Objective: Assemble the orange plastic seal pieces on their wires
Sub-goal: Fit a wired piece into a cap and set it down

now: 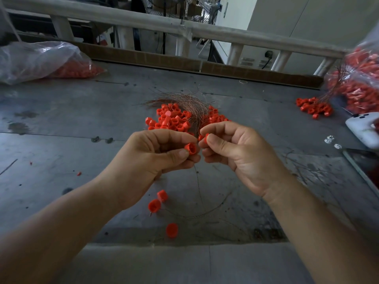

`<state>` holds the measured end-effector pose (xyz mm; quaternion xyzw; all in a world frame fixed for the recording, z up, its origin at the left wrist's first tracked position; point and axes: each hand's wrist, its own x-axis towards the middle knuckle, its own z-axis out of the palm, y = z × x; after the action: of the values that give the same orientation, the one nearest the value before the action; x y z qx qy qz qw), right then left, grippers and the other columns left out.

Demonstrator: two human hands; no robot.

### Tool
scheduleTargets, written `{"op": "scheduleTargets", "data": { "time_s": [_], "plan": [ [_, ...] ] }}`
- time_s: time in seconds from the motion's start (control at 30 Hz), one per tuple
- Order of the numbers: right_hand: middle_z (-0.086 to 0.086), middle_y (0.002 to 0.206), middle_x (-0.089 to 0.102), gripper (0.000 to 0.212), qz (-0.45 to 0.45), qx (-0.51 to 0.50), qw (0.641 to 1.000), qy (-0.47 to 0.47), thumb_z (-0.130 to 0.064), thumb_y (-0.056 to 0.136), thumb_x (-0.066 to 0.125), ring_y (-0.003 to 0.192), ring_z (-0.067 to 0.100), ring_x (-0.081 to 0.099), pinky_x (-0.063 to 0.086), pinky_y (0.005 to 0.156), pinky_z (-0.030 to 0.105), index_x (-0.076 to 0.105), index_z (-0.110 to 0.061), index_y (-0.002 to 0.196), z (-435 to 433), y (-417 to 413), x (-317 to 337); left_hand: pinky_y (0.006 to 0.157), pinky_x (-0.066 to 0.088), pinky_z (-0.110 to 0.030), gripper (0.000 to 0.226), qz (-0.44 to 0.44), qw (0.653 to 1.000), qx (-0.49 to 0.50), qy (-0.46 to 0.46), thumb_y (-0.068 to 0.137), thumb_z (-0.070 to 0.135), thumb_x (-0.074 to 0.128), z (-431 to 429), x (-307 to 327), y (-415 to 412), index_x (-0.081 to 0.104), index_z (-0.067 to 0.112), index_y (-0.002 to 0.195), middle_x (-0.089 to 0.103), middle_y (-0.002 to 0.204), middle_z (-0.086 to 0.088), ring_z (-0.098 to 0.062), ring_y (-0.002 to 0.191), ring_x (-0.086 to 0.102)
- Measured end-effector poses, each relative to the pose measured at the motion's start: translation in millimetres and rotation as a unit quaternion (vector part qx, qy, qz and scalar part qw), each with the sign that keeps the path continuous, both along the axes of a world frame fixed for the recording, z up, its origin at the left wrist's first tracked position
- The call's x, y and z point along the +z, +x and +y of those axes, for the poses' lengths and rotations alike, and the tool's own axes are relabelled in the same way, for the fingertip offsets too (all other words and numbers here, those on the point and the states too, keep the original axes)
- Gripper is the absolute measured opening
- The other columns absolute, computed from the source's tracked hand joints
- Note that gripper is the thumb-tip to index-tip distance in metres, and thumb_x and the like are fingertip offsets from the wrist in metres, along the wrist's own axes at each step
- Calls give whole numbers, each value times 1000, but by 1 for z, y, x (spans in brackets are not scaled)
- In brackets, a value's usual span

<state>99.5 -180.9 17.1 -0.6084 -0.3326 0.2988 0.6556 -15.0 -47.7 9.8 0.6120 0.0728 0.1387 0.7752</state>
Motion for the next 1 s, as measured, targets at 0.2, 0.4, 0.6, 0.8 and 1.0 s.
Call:
{"op": "scheduleTargets", "data": {
  "time_s": [0.2,0.4,0.6,0.8,1.0],
  "plan": [
    [-14,72,65,14,-214,-53,975,33,-25,70,64,68,2,60,50,64,17,63,-27,84,6,-10,-4,62,53,-16,24,5,999,44,20,60,7,60,0,-2,1,75,13,78,73,78,-8,-17,74,70],
    [-8,83,65,26,-322,-65,944,17,-7,72,71,76,2,63,49,69,12,63,-26,88,6,-14,-9,62,53,-16,26,12,997,58,49,59,5,61,-2,-3,3,65,3,85,71,73,-7,-15,69,69],
    [-13,84,63,30,-347,-78,935,8,-6,71,72,78,0,63,49,70,10,63,-23,94,6,-14,-10,61,52,-14,24,13,995,70,76,59,7,62,-3,-3,2,67,8,82,72,74,-6,-13,68,69],
    [-16,81,64,29,-355,-91,930,9,-7,70,74,78,3,65,52,69,14,65,-23,92,5,-13,-10,59,51,-12,23,10,993,75,92,59,8,62,-5,-3,3,67,10,81,72,72,-4,-12,65,69],
    [-12,79,63,25,-382,-96,919,11,-6,68,75,80,5,65,52,70,16,69,-13,92,4,-12,-10,59,52,-13,23,9,994,67,90,59,10,62,-4,-3,2,68,12,80,72,72,-5,-13,65,70]
  ]
}}
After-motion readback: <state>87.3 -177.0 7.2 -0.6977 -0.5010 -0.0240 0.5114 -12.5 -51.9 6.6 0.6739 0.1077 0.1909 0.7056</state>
